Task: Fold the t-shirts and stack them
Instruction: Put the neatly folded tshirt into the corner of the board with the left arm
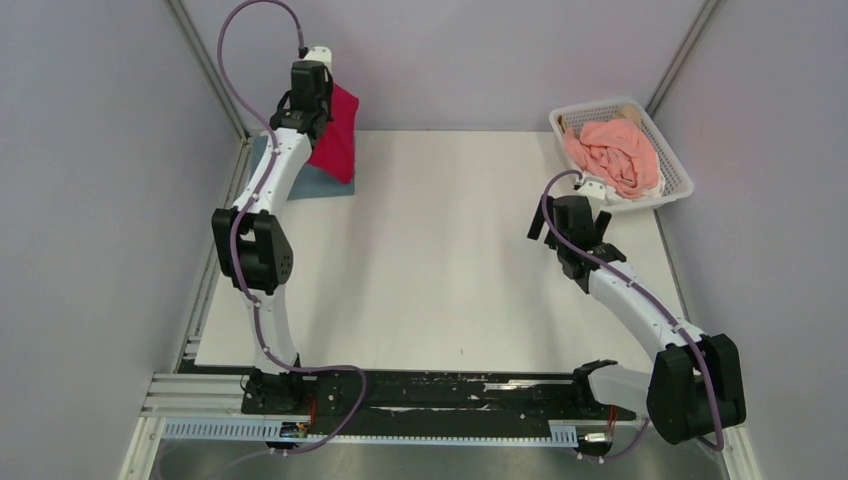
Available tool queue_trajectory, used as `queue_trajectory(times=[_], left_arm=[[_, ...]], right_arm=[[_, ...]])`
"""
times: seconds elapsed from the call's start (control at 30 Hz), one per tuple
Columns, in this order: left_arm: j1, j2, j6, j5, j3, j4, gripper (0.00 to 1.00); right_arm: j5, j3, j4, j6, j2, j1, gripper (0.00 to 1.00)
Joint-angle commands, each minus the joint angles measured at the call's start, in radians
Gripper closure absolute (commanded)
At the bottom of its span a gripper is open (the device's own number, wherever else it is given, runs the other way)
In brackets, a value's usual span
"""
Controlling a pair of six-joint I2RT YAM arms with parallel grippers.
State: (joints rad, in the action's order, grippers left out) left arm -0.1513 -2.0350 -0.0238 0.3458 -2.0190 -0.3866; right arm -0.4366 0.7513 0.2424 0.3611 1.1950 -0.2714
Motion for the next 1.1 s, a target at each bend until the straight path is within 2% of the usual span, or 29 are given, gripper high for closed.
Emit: queue_trajectory(times=[0.0, 0.27, 0.43, 0.87, 0.93, 0.97, 1.0, 1.03, 1.07], left_arm=[[0.035, -0.008, 0.086, -0.008, -0.048, 0.016, 1.00], [0.112, -0.082, 0.090, -0.135, -0.039, 0.032, 1.00], [0.172, -0.166, 0.095, -0.149, -0.108, -0.007, 1.00], [0.236, -0.246, 0.047, -0.155, -0.128, 0.014, 1.00], [0.243, -0.253, 0.048, -0.145, -0.128, 0.011, 0.83], [0.246, -0.255, 0.048, -0.140, -0.128, 0.011, 0.62], [0.249, -0.260, 0.044, -0.125, -0.129, 0.010, 0.53], [0.251, -0.261, 0.038, -0.104, -0.130, 0.006, 0.24], [0.252, -0.264, 0.034, -0.091, -0.135, 0.004, 0.12]], right_arm=[[-0.027, 0.015, -0.028, 0.001, 0.000, 0.003, 0.00], [-0.040, 0.024, -0.020, 0.003, 0.013, 0.004, 0.00], [-0.054, 0.028, -0.014, 0.006, 0.020, 0.003, 0.00], [-0.072, 0.046, -0.002, 0.006, 0.047, 0.004, 0.00], [-0.076, 0.049, -0.001, 0.006, 0.051, 0.004, 0.00], [-0.076, 0.051, 0.001, 0.004, 0.054, 0.004, 0.00], [-0.078, 0.052, 0.003, 0.005, 0.056, 0.003, 0.00], [-0.079, 0.054, 0.004, 0.004, 0.058, 0.003, 0.00], [-0.082, 0.054, 0.006, 0.005, 0.057, 0.003, 0.00]])
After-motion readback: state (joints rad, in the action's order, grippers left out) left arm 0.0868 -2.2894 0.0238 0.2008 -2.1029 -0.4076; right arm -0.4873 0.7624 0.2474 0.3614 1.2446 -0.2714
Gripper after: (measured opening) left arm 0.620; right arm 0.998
